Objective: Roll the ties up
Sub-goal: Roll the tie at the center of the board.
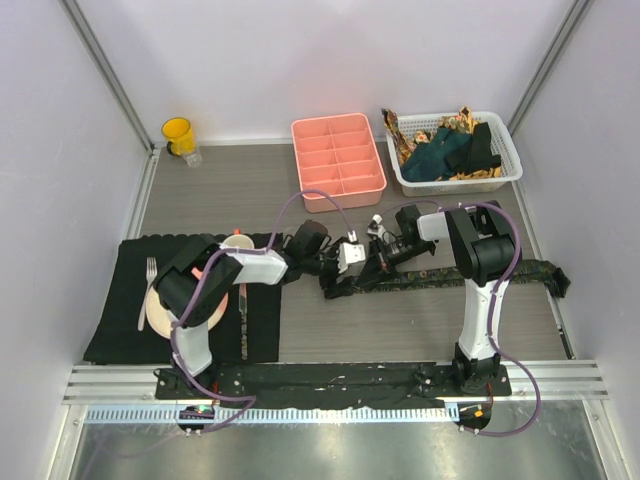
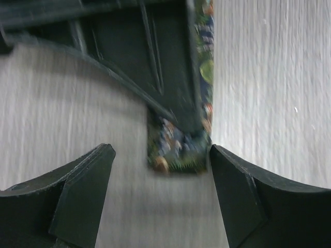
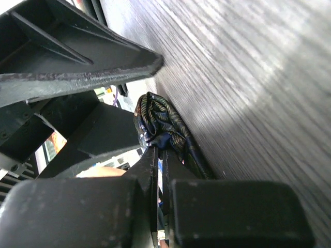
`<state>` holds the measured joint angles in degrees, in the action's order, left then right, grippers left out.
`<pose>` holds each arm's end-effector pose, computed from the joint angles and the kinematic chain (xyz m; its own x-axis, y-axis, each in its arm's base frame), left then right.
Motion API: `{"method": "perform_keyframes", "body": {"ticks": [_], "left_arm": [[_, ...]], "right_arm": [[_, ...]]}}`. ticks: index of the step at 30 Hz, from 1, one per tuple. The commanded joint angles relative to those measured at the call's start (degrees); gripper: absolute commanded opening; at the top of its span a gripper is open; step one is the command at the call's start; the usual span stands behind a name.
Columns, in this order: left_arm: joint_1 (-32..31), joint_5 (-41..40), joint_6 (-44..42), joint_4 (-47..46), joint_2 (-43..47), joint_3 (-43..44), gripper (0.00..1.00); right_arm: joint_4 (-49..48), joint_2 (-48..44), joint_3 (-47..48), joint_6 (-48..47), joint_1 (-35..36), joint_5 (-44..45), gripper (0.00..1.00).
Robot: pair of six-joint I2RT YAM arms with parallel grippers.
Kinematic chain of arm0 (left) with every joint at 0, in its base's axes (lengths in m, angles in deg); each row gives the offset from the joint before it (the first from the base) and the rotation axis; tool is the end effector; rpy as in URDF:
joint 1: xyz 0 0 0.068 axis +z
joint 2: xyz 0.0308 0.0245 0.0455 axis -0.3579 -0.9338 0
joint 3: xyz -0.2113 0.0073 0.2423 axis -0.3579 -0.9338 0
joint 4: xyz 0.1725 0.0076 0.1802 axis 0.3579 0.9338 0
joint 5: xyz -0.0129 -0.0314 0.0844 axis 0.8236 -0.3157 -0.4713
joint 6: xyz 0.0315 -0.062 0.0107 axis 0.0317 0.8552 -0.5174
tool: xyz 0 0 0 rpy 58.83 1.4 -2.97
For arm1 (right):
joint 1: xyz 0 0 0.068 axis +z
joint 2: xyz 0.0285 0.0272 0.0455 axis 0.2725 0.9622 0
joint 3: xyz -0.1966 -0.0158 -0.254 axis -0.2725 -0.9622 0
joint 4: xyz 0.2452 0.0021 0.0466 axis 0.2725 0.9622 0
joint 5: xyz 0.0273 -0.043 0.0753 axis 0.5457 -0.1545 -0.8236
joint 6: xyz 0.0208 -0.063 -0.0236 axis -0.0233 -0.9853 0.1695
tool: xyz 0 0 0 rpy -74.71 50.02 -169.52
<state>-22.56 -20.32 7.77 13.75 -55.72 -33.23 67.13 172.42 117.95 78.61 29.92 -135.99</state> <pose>0.2556 -0.2870 0.1805 -0.0759 0.5386 -0.8391 0.9944 0.1028 -0.0239 0.3264 0.1352 0.1256 -0.9796 -0.1951 0.0472 -0.0461 0.4476 0.8930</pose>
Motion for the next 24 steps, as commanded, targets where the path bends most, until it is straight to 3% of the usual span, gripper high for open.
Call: {"method": "perform_keyframes", "body": {"ticks": [1, 9, 11, 12, 18, 21, 24], "left_arm": [[-1.6, 1.2, -0.9, -1.7, -4.2, 3.2, 0.8], [-2.9, 0.4, -5.5, 10.1, -5.8, 5.9, 0.76], [-3.0, -2.0, -6.0, 13.7, -7.3, 7.8, 0.7], [-2.9, -2.7, -6.1, 14.8, -7.6, 8.1, 0.6], [-2.8, -6.2, -8.2, 20.3, -6.0, 8.6, 0.28], [-2.3, -6.1, -10.3, 24.2, -5.0, 8.9, 0.19], [-1.7, -6.0, -13.0, 28.5, -4.3, 9.1, 0.19]], "right_arm": [[1.5, -0.4, 1.1, -2.6, -0.2, 1.4, 0.01], [1.2, -2.1, 2.8, -1.6, 0.6, -0.2, 0.01], [1.2, -2.2, 3.0, -1.3, 0.7, -0.7, 0.01], [1.1, -2.4, 3.0, -1.2, 0.8, -0.7, 0.01], [1.7, -4.0, 3.9, -0.3, 0.9, -1.3, 0.01], [2.7, -4.5, 4.6, -0.1, 0.6, -0.7, 0.01], [4.5, -4.8, 5.2, -1.4, -0.3, 1.1, 0.01]]}}
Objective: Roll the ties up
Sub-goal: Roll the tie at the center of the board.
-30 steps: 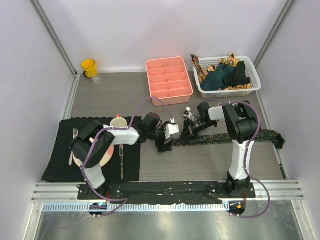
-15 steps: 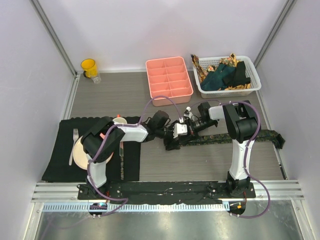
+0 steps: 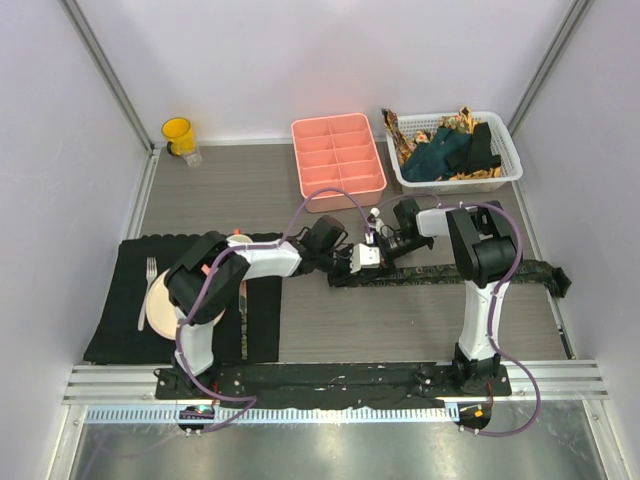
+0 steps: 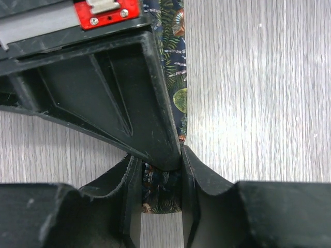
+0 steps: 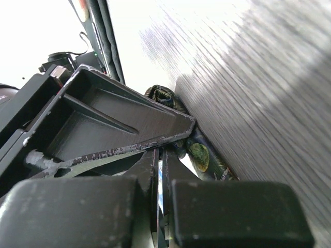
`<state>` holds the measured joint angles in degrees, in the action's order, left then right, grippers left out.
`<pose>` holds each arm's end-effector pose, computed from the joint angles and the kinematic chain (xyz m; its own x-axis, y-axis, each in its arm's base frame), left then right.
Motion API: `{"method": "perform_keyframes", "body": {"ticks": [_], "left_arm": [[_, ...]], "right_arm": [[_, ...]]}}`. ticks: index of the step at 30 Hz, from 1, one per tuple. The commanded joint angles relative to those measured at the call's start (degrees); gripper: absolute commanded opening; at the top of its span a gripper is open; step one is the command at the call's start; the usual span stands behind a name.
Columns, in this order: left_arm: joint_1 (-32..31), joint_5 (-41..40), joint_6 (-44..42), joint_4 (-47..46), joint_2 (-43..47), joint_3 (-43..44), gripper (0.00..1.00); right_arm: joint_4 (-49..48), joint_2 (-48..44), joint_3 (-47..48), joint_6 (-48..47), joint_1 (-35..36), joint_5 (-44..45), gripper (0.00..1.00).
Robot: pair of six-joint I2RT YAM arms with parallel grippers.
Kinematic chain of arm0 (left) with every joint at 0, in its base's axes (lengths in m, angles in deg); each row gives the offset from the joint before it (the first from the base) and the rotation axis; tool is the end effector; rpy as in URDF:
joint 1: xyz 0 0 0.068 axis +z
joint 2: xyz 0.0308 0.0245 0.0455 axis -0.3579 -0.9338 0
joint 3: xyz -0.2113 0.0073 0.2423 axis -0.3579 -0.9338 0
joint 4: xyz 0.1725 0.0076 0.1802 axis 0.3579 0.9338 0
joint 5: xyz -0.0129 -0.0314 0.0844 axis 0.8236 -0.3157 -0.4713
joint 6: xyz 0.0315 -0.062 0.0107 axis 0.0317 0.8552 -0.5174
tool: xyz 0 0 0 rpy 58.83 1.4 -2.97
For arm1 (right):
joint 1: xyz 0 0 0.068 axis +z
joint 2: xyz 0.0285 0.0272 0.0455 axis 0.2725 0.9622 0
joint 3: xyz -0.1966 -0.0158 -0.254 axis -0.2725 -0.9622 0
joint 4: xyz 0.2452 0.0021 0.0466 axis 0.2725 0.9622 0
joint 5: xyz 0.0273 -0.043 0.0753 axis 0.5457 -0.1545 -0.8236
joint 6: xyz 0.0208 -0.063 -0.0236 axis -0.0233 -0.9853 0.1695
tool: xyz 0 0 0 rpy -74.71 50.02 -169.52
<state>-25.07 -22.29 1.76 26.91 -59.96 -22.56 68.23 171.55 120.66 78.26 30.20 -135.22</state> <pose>0.2641 -0.3176 0.1836 -0.0139 0.6270 -0.7789 0.9997 0.0235 0.0011 0.3356 0.1390 0.1387 -0.9795 -0.2016 -0.0021 -0.0942 0.4482 0.8890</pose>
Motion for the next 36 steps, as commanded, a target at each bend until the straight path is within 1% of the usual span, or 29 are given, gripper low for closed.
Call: {"method": "perform_keyframes", "body": {"ticks": [1, 5, 9, 15, 16, 20, 22, 27, 28, 30, 31, 32, 33, 34, 35, 36], "left_arm": [[0.9, -4.1, -7.5, 15.7, 0.1, -1.9, 0.21], [1.0, -4.4, -8.8, 16.9, -0.3, -2.3, 0.33], [1.1, -3.8, -8.7, 17.0, -1.3, -1.8, 0.39], [1.4, -3.9, -8.6, 17.0, -1.8, -1.7, 0.39], [1.5, -4.0, -8.6, 17.1, -1.9, -1.7, 0.4], [1.7, -4.2, -8.3, 17.3, -1.9, -1.7, 0.44], [1.7, -4.2, -8.2, 17.4, -1.9, -1.6, 0.45], [2.0, -4.2, -7.8, 17.2, -1.7, -1.7, 0.43], [2.1, -3.8, -7.6, 16.8, -1.6, -2.0, 0.43], [2.8, -3.4, -6.5, 15.3, -0.9, -2.7, 0.46], [3.1, -2.5, -5.9, 14.4, -0.7, -2.9, 0.51], [3.5, -1.8, -5.1, 13.5, -0.2, -3.2, 0.53], [4.6, -0.8, -3.7, 11.8, 0.1, -3.8, 0.55], [5.2, 1.4, -2.8, 10.3, 1.1, -4.4, 0.6], [5.8, 2.6, -1.8, 8.4, 1.7, -5.1, 0.61], [6.7, 3.7, -1.1, 4.2, 2.3, -7.0, 0.63]], "right_arm": [[4.1, -3.7, 2.6, -1.7, -0.9, 2.5, 0.01], [6.0, -1.5, 2.5, -4.2, -0.9, 6.1, 0.01], [5.9, -0.3, 2.2, -5.2, -1.2, 8.2, 0.01], [6.3, 0.7, 1.7, -5.7, -2.7, 8.1, 0.01], [6.3, 0.7, 1.6, -7.1, -2.9, 8.1, 0.01], [6.4, 1.1, 1.5, -7.3, -2.9, 8.5, 0.01], [6.3, 1.5, 1.5, -7.3, -2.9, 9.2, 0.01], [6.1, 2.5, 1.4, -7.1, -3.3, 10.6, 0.01], [6.1, 2.8, 1.5, -7.0, -3.6, 10.9, 0.01], [6.0, 3.5, 1.7, -6.9, -3.8, 11.4, 0.01], [6.0, 4.2, 1.7, -6.9, -4.0, 11.5, 0.01], [6.1, 4.6, 1.6, -6.9, -3.9, 11.5, 0.01], [6.1, 4.8, 1.6, -6.9, -3.9, 11.7, 0.01], [6.2, 5.0, 1.4, -7.1, -3.9, 11.8, 0.01], [6.1, 5.4, 1.2, -7.2, -3.9, 12.0, 0.01], [6.1, 5.5, 1.1, -7.3, -3.9, 12.1, 0.01]]}}
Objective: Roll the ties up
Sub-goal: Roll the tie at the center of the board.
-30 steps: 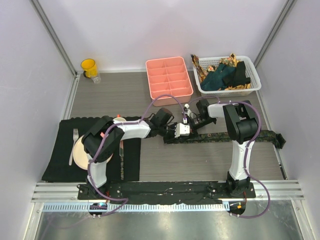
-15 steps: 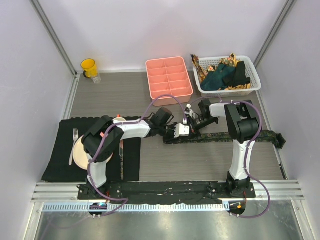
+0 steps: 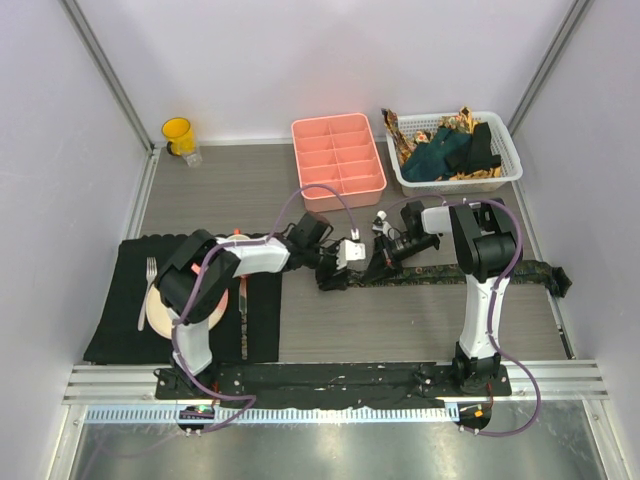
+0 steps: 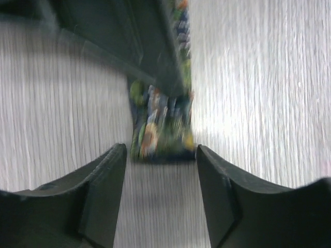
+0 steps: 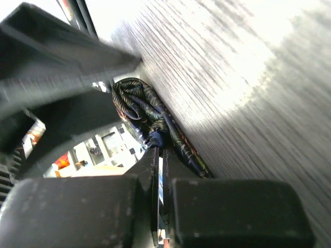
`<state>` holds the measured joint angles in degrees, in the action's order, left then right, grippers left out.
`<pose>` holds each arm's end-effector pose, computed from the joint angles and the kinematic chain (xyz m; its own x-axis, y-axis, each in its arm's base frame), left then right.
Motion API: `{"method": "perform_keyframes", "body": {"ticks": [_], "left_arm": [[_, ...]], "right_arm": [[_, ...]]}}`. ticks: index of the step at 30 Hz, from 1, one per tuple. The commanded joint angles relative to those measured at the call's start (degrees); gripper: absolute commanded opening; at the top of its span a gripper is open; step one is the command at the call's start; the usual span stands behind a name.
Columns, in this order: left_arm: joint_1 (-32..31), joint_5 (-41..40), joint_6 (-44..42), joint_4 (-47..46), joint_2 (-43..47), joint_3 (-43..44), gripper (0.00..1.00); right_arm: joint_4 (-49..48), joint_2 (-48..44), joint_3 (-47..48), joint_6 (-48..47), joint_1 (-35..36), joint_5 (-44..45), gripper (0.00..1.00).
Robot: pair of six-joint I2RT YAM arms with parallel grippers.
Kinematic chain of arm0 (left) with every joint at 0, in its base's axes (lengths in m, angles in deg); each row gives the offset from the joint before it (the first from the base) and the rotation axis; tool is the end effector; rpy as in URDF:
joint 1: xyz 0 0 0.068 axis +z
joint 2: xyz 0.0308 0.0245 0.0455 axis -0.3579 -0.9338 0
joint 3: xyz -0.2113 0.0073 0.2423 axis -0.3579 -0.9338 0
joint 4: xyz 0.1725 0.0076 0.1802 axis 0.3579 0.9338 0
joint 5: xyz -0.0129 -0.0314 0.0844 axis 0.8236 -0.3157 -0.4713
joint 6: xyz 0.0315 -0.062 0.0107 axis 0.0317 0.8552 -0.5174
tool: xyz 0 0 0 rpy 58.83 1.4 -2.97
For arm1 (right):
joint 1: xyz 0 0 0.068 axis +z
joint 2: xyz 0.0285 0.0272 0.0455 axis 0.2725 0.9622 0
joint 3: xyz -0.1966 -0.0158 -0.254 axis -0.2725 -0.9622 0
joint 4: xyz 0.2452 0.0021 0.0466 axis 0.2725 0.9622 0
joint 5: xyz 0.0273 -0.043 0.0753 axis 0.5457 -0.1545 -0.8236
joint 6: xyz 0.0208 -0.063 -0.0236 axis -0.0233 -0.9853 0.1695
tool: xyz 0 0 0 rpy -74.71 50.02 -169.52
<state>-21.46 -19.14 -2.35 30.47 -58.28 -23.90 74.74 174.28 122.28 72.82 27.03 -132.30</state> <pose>0.2713 -0.2927 0.1847 -0.0129 0.6349 -0.7725 0.9999 0.0053 -0.0124 0.3398 0.1182 0.1249 -0.9808 -0.1895 0.0463 -0.0566 0.5033 0.8623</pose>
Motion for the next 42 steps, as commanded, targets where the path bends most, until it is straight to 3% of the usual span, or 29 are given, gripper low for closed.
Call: {"method": "perform_keyframes", "body": {"ticks": [1, 6, 15, 18, 22, 27, 42], "left_arm": [[3.6, 1.5, 4.5, -1.4, 1.9, -6.6, 0.67], [3.9, 6.5, 6.7, -12.3, 1.9, -10.3, 0.68], [1.6, 6.7, 8.4, -18.4, -2.1, -9.5, 0.67], [0.6, 6.2, 8.7, -18.3, -2.7, -8.7, 0.61], [0.5, 7.9, 9.3, -18.0, -0.4, -8.3, 0.43], [-0.5, 9.4, 11.7, -16.1, 1.9, -5.8, 0.36], [-4.5, 5.7, 19.5, -23.4, -4.7, -1.1, 0.48]], "right_arm": [[-0.4, 3.0, -0.6, -1.9, -0.8, 9.2, 0.01], [-0.6, 3.8, -0.8, -2.2, -0.8, 9.9, 0.01], [-1.0, 4.6, -1.0, -2.0, -0.8, 11.2, 0.01], [-0.9, 4.6, -0.9, -2.1, -0.8, 11.4, 0.01], [-1.0, 4.7, -1.0, -1.9, -0.9, 11.4, 0.01], [-1.1, 4.7, -1.1, -1.9, -0.8, 11.9, 0.01], [-2.3, 4.7, -1.4, -0.8, -0.6, 12.4, 0.01]]}}
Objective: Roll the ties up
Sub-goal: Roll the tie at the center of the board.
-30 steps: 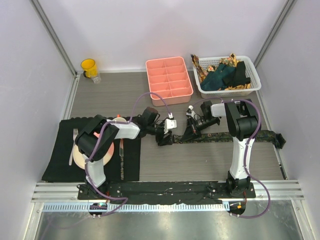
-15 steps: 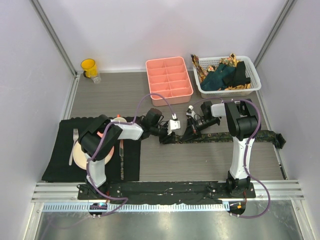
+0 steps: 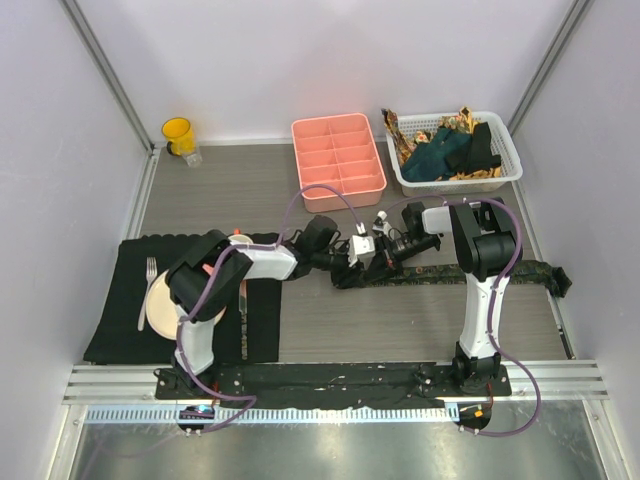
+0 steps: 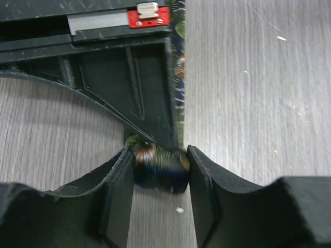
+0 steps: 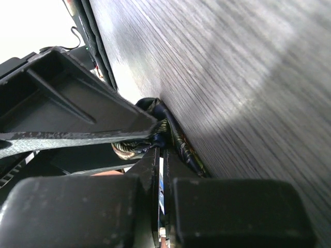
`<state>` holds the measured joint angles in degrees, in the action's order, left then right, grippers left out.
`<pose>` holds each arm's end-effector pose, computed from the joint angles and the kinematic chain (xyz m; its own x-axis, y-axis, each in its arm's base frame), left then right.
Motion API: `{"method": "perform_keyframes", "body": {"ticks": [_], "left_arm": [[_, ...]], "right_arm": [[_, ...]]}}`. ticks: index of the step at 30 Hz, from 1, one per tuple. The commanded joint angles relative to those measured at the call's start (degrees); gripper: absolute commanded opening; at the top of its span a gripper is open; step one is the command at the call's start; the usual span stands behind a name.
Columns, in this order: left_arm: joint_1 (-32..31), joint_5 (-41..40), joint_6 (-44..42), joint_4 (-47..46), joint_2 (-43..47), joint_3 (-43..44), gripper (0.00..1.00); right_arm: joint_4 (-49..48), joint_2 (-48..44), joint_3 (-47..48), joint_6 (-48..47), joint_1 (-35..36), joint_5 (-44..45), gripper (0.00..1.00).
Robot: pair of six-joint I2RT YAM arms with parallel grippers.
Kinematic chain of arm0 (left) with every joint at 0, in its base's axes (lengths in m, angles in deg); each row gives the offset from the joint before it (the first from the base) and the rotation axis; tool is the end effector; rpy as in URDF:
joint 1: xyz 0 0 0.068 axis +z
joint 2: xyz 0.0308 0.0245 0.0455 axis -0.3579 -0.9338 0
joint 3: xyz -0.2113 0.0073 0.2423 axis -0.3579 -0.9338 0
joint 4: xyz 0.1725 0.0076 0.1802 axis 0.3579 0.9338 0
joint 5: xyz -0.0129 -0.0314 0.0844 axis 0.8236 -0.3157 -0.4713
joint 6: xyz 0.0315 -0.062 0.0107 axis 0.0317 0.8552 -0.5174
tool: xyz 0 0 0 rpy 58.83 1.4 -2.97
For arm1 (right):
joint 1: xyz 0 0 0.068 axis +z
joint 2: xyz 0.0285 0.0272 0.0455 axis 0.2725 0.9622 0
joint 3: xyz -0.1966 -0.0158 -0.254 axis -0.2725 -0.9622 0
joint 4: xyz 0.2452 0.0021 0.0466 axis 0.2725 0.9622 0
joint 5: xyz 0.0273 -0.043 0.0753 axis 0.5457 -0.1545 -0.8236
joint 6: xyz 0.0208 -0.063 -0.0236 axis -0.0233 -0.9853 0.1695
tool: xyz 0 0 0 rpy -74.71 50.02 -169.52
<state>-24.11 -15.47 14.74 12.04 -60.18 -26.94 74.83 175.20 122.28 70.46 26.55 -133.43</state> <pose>0.2665 -0.3181 0.1863 -0.1440 0.4687 -0.8715 0.9896 0.0657 -0.1282 0.3407 0.1159 0.1205 -0.9791 -0.2013 0.0281 -0.0741 0.4820 0.8731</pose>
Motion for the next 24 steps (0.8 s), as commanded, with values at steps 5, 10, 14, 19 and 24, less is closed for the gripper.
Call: {"method": "perform_keyframes", "body": {"ticks": [5, 10, 14, 19, 24], "left_arm": [[-1.8, 1.3, -2.8, -0.2, -4.6, 1.0, 0.45], [-1.9, 0.2, -10.4, 6.8, -2.9, -1.6, 0.4], [0.1, 2.5, -9.9, 6.8, -0.4, -3.9, 0.62], [2.5, 4.6, -12.4, 7.2, 0.1, -4.0, 0.68], [2.6, 5.3, -13.7, 6.1, 0.1, -3.4, 0.65]], "right_arm": [[-2.3, 3.5, -1.4, 1.6, -0.1, 13.1, 0.01], [-2.5, 3.0, -1.3, 1.6, -0.1, 12.8, 0.01], [-2.4, 3.1, -1.7, 1.5, -0.1, 13.0, 0.01], [-1.0, 4.0, -0.8, 0.1, -0.1, 13.2, 0.01], [1.5, 5.0, 0.5, -1.3, -0.1, 13.8, 0.01]]}}
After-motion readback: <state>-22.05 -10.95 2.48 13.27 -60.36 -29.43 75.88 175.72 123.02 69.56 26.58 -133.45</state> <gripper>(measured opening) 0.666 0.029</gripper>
